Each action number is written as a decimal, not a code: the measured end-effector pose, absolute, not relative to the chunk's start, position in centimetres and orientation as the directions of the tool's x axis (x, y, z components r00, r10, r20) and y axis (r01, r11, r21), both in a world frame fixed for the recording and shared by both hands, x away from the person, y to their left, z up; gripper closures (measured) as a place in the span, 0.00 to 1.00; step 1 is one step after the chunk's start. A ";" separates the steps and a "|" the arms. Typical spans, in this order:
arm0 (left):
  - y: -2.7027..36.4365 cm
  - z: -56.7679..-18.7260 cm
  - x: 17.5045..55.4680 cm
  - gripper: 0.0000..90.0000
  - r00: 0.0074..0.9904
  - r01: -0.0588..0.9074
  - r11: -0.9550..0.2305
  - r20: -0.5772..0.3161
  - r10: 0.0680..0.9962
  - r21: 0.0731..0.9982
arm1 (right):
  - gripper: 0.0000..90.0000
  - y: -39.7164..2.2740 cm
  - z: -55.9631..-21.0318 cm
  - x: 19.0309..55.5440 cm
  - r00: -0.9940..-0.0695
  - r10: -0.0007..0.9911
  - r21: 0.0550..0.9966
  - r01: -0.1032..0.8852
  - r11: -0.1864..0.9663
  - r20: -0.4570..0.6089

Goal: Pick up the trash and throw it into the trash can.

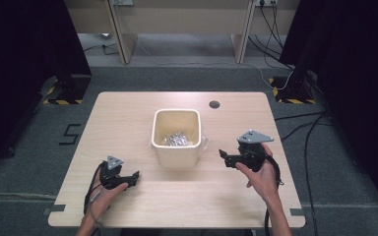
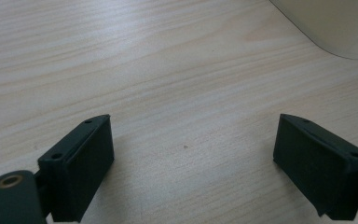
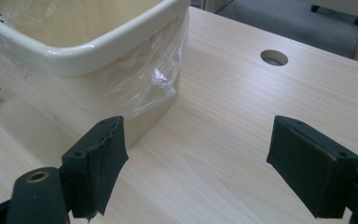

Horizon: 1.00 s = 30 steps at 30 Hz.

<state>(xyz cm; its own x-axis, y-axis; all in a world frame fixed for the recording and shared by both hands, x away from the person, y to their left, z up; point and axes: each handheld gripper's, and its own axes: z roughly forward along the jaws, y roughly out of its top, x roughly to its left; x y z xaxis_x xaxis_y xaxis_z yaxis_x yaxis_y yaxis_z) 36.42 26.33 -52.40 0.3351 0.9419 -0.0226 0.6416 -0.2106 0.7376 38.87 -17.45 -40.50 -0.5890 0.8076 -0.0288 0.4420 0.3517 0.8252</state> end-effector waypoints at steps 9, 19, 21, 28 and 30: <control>26.3 -52.4 36.4 0.12 0.335 0.642 -0.210 -0.023 0.942 0.738 | 0.21 -18.3 -41.3 38.0 -0.580 0.815 0.823 0.452 0.344 -0.022; 26.3 -52.4 36.4 0.12 0.335 0.642 -0.211 -0.023 0.942 0.737 | 0.21 -19.0 -42.4 37.2 -0.573 0.819 0.816 0.464 0.344 -0.019; 26.3 -52.4 36.4 0.12 0.335 0.642 -0.211 -0.023 0.942 0.738 | 0.21 -19.1 -42.7 37.0 -0.570 0.821 0.809 0.473 0.349 -0.021; 26.3 -52.4 36.4 0.12 0.335 0.642 -0.211 -0.023 0.942 0.738 | 0.21 -19.3 -44.1 36.5 -0.567 0.823 0.798 0.488 0.355 -0.019; 26.3 -52.4 36.4 0.12 0.335 0.642 -0.210 -0.023 0.942 0.738 | 0.21 -19.3 -44.5 36.4 -0.567 0.824 0.793 0.493 0.357 -0.018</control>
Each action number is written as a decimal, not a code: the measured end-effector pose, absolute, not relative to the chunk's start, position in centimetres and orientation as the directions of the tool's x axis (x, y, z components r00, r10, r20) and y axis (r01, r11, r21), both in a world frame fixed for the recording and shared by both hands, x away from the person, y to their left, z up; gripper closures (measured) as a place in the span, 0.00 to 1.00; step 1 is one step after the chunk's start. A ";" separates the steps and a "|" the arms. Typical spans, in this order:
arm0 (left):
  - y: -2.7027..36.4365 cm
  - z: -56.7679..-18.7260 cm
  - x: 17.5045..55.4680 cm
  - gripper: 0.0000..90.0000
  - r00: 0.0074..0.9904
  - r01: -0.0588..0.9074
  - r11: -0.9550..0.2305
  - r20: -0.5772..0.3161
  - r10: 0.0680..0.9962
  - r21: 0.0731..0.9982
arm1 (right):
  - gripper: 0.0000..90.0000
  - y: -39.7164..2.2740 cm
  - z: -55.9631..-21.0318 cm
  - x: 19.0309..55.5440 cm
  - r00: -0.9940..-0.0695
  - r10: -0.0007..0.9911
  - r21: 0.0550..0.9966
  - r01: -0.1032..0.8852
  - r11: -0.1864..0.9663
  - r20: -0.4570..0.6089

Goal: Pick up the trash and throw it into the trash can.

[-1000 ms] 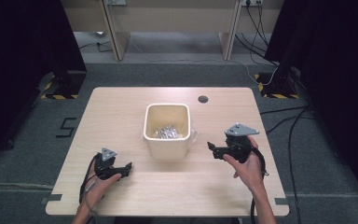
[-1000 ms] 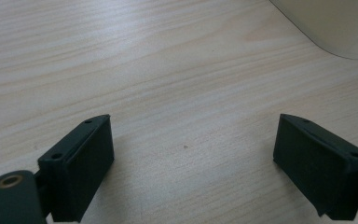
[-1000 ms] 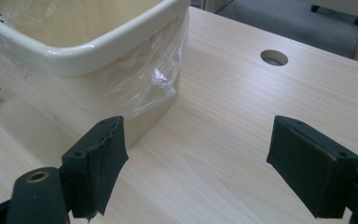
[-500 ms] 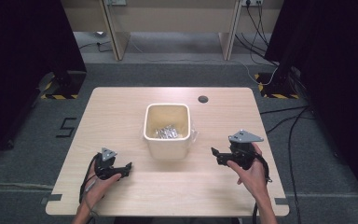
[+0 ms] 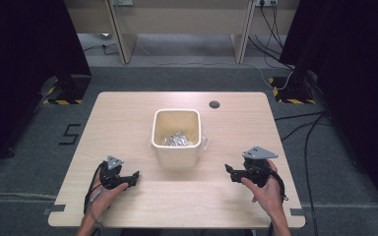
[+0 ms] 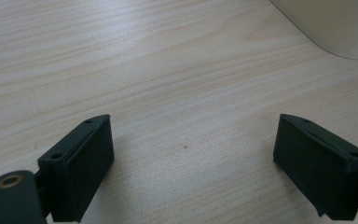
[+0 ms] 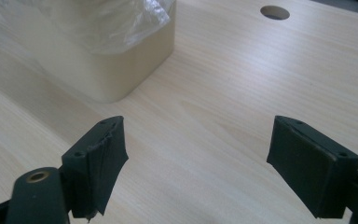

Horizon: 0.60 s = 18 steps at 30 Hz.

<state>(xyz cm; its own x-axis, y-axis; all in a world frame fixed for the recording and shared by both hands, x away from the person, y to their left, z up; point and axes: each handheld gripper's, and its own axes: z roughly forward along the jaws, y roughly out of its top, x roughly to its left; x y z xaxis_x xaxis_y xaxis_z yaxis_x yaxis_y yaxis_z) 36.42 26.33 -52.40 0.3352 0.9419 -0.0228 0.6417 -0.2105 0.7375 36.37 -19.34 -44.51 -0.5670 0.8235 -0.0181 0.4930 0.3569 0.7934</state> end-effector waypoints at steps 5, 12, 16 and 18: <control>26.3 -52.4 36.4 0.12 0.335 0.642 -0.211 -0.023 0.942 0.738 | 0.21 -19.4 -45.5 36.0 -0.563 0.827 0.784 0.508 0.356 -0.011; 26.3 -52.4 36.4 0.12 0.335 0.642 -0.210 -0.023 0.942 0.738 | 0.21 -19.2 -46.7 35.5 -0.562 0.827 0.774 0.520 0.360 -0.007; 26.3 -52.4 36.4 0.12 0.336 0.641 -0.211 -0.023 0.941 0.738 | 0.21 -19.0 -47.5 35.2 -0.568 0.823 0.764 0.529 0.369 -0.005; 26.3 -52.4 36.4 0.12 0.335 0.642 -0.210 -0.023 0.942 0.738 | 0.21 -19.0 -47.9 35.0 -0.566 0.824 0.759 0.534 0.372 -0.006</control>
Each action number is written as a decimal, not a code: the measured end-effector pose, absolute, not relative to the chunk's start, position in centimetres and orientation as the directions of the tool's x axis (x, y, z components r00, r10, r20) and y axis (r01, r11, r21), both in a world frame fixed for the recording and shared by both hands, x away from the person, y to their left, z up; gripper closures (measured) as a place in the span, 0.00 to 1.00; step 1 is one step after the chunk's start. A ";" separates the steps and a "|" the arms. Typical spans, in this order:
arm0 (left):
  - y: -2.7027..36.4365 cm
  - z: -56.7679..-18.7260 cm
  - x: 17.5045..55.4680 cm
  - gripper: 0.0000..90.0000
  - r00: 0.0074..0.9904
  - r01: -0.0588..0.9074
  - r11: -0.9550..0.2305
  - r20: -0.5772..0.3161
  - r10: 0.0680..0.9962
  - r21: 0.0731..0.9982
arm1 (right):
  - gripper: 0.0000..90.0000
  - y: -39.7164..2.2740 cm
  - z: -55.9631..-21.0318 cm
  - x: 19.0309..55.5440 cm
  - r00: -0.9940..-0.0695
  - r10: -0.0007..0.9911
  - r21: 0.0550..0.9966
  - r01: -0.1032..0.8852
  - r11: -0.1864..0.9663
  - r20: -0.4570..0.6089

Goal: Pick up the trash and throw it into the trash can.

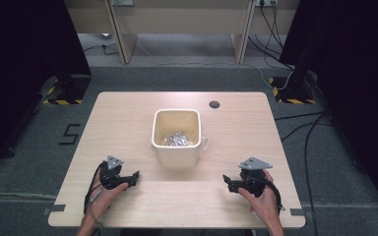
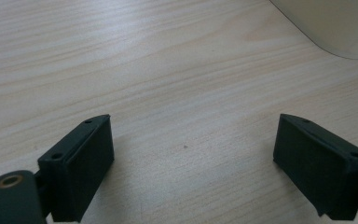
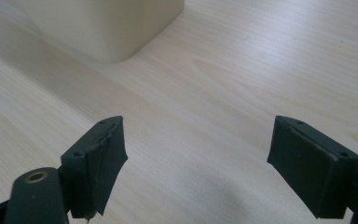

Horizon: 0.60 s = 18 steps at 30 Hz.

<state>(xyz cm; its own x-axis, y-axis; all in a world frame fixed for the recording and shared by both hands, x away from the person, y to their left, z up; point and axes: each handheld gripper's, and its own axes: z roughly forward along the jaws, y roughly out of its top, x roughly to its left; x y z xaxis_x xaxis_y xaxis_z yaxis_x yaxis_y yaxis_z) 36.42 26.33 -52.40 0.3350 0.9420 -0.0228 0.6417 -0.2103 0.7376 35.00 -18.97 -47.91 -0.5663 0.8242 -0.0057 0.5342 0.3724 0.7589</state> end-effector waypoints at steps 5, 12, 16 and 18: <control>26.3 -52.4 36.4 0.12 0.335 0.642 -0.210 -0.023 0.942 0.738 | 0.20 -19.1 -49.1 34.7 -0.562 0.827 0.742 0.553 0.379 -0.003; 26.3 -52.4 36.4 0.12 0.335 0.642 -0.211 -0.023 0.942 0.738 | 0.20 -19.3 -50.1 34.2 -0.563 0.827 0.727 0.571 0.382 0.008; 26.3 -52.4 36.4 0.12 0.336 0.641 -0.210 -0.024 0.942 0.738 | 0.20 -19.4 -50.6 33.8 -0.560 0.829 0.719 0.582 0.381 0.013; 26.3 -52.4 36.4 0.12 0.336 0.642 -0.211 -0.022 0.942 0.737 | 0.20 -19.4 -50.9 33.8 -0.561 0.828 0.716 0.581 0.387 0.008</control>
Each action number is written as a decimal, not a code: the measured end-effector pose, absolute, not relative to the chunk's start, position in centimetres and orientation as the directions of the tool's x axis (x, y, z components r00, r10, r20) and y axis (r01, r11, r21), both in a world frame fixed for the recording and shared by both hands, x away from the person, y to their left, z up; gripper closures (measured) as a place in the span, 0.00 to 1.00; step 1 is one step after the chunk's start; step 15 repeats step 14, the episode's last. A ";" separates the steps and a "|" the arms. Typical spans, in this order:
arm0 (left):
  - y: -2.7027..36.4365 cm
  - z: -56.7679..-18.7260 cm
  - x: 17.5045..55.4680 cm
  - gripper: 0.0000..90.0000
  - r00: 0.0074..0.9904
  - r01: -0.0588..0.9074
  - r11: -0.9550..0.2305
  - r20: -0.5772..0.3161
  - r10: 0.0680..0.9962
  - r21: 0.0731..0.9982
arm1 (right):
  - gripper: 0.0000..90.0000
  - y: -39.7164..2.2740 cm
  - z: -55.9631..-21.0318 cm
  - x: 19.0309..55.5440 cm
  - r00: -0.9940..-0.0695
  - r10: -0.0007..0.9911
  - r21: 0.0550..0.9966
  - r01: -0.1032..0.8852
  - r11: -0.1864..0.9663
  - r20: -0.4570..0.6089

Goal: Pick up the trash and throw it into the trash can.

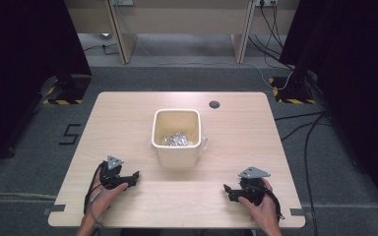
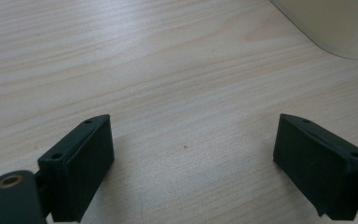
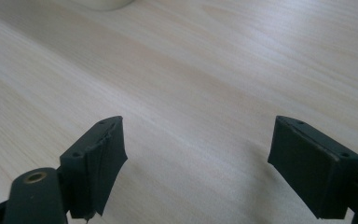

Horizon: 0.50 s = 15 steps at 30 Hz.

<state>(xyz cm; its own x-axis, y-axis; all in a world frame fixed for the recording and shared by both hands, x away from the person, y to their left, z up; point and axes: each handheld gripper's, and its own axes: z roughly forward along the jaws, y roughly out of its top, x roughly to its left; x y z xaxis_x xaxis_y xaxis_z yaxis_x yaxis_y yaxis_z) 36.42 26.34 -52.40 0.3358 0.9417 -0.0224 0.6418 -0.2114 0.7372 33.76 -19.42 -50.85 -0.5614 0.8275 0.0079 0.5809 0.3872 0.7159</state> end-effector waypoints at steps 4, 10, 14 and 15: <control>26.3 -52.4 36.4 0.12 0.335 0.642 -0.210 -0.023 0.942 0.738 | 0.20 -19.4 -51.3 33.6 -0.561 0.828 0.711 0.586 0.389 0.010; 26.3 -52.4 36.4 0.12 0.335 0.641 -0.210 -0.023 0.942 0.738 | 0.19 -19.4 -51.6 33.3 -0.560 0.829 0.720 0.575 0.389 -0.002; 26.3 -52.4 36.4 0.12 0.336 0.642 -0.212 -0.022 0.942 0.737 | 0.17 -19.3 -51.7 33.2 -0.563 0.827 0.721 0.571 0.393 -0.004; 26.3 -52.4 36.4 0.12 0.336 0.642 -0.212 -0.022 0.942 0.737 | 0.17 -19.3 -51.7 33.2 -0.563 0.827 0.721 0.571 0.393 -0.004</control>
